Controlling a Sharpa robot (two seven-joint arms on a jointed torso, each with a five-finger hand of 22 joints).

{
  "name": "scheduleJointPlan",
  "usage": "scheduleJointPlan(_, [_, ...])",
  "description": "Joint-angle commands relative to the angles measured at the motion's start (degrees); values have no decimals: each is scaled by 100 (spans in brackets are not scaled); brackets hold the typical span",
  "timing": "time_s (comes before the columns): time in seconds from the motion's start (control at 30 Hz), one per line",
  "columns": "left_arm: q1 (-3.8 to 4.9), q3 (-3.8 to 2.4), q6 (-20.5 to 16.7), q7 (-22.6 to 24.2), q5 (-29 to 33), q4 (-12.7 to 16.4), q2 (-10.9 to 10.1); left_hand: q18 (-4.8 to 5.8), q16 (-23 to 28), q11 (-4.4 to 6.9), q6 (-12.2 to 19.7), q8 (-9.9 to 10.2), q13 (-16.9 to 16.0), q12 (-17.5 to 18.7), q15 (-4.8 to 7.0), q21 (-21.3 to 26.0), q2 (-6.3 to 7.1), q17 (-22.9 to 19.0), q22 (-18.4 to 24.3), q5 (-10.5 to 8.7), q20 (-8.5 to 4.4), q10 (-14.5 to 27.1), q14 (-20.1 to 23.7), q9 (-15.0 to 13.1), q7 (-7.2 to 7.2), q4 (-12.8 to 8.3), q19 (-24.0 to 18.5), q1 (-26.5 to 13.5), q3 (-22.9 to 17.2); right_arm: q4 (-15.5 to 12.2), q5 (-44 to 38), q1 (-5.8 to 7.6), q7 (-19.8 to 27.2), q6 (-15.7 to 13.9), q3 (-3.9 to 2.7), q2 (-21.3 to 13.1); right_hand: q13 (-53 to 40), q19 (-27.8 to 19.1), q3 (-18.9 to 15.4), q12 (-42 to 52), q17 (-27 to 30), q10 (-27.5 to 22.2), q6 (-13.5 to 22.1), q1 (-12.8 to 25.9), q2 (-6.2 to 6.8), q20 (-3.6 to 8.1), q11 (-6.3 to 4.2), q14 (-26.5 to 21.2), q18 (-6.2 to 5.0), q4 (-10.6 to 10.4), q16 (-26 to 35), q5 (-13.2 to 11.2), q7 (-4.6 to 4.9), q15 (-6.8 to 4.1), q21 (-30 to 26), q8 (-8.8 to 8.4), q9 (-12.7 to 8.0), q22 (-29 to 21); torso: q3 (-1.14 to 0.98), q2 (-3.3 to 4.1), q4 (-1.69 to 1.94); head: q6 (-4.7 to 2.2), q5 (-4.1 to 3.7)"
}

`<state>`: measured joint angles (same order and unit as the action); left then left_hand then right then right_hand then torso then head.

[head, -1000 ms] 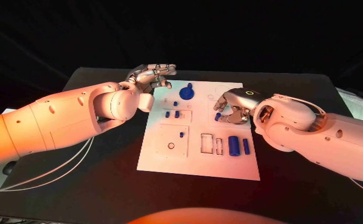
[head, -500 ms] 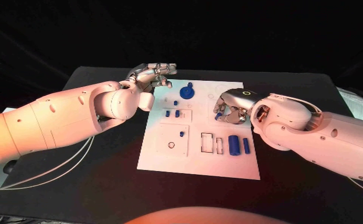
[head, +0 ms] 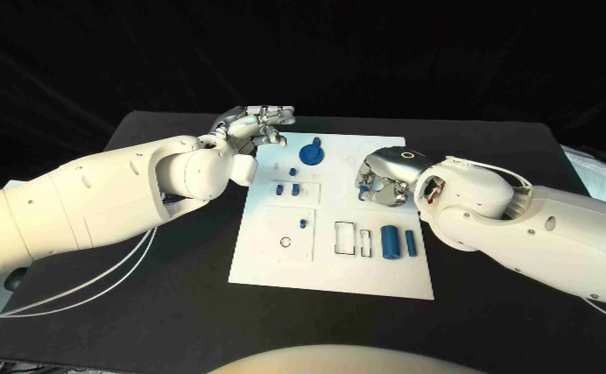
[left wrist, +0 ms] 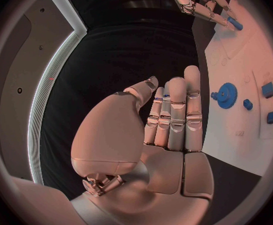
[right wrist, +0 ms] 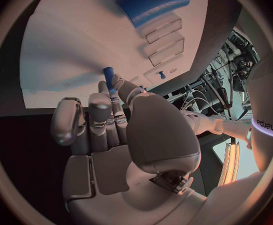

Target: Assemble the parts on the task board

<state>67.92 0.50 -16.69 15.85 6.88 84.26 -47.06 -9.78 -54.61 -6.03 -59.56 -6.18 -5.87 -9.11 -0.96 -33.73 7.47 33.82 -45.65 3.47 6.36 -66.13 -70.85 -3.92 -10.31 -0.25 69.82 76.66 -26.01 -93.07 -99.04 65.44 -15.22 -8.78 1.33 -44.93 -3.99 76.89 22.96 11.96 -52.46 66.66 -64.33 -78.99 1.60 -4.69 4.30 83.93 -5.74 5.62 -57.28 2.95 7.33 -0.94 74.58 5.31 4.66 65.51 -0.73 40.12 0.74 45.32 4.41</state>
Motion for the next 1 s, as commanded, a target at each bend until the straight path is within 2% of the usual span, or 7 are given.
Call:
scheduleJointPlan(0.03, [1, -4, 120, 4, -31, 12, 11, -64, 20, 13, 25, -39, -3, -16, 1, 30, -57, -6, 6, 0, 19, 31, 48, 4, 5, -6, -1, 2, 43, -33, -158, -20, -57, -163, 13, -14, -9, 56, 53, 5, -42, 161, -62, -14, -77, 3, -99, 81, 47, 12, -56, -8, -5, -44, 58, 51, 18, 43, 0, -3, -1, 1, -1])
scheduleJointPlan(0.17, [1, -4, 120, 2, -32, 11, 12, -64, 20, 13, 25, -39, -3, -16, 1, 30, -57, -6, 6, 0, 19, 31, 48, 4, 5, -6, -1, 2, 43, -190, -105, -21, -35, -431, 6, -119, -12, 127, 83, -13, -196, 218, -116, 22, -60, 12, -110, 124, 73, 16, -210, -10, -14, -54, 147, 65, 27, 172, -4, -1, 1, 6, 2])
scheduleJointPlan(0.27, [0, -4, 119, 1, -32, 7, 11, -64, 24, 11, 28, -43, -3, -23, -1, 35, -60, -17, 9, -1, 21, 37, 54, 3, 4, 0, -1, -4, 51, -360, -38, -9, -34, -547, -17, -238, -12, 131, 84, -22, -207, 229, -127, 41, -50, 14, -111, 129, 74, 11, -224, -13, -15, -55, 152, 67, 28, 177, 2, -5, 3, 10, -3])
scheduleJointPlan(0.6, [-3, -4, 110, 0, -32, 5, 10, -64, 24, 11, 28, -43, -3, -23, -1, 35, -60, -17, 9, -1, 21, 37, 54, 3, 4, 0, -1, -4, 51, -927, 136, 118, -37, -713, -83, -549, -9, 140, 83, -37, -228, 236, -135, 67, -39, 16, -112, 134, 77, 2, -248, -17, -17, -56, 165, 66, 29, 194, -1, -5, -3, 7, 5])
scheduleJointPlan(0.77, [-7, -4, 117, -2, -33, 8, 19, -64, 24, 11, 28, -43, -3, -23, -1, 35, -60, -17, 9, -1, 21, 37, 54, 3, 4, 0, -1, -4, 51, -1172, 210, 108, 41, -768, -88, -452, -9, 144, 85, -39, -234, 237, -136, 67, -38, 17, -113, 135, 79, 3, -254, -16, -17, -57, 171, 66, 29, 202, 1, -2, 7, -4, 21])
scheduleJointPlan(1.0, [-12, -4, 126, 0, -33, 7, 32, -64, 24, 11, 28, -43, -3, -23, -1, 35, -60, -17, 9, -1, 21, 37, 54, 3, 4, 0, -1, -4, 51, -1308, 246, -61, 207, -783, -65, -8, -5, 148, 104, -57, -254, 238, -135, 61, -42, 19, -112, 141, 80, 10, -278, -14, -13, -58, 177, 60, 28, 208, 4, -5, 4, 24, 67])
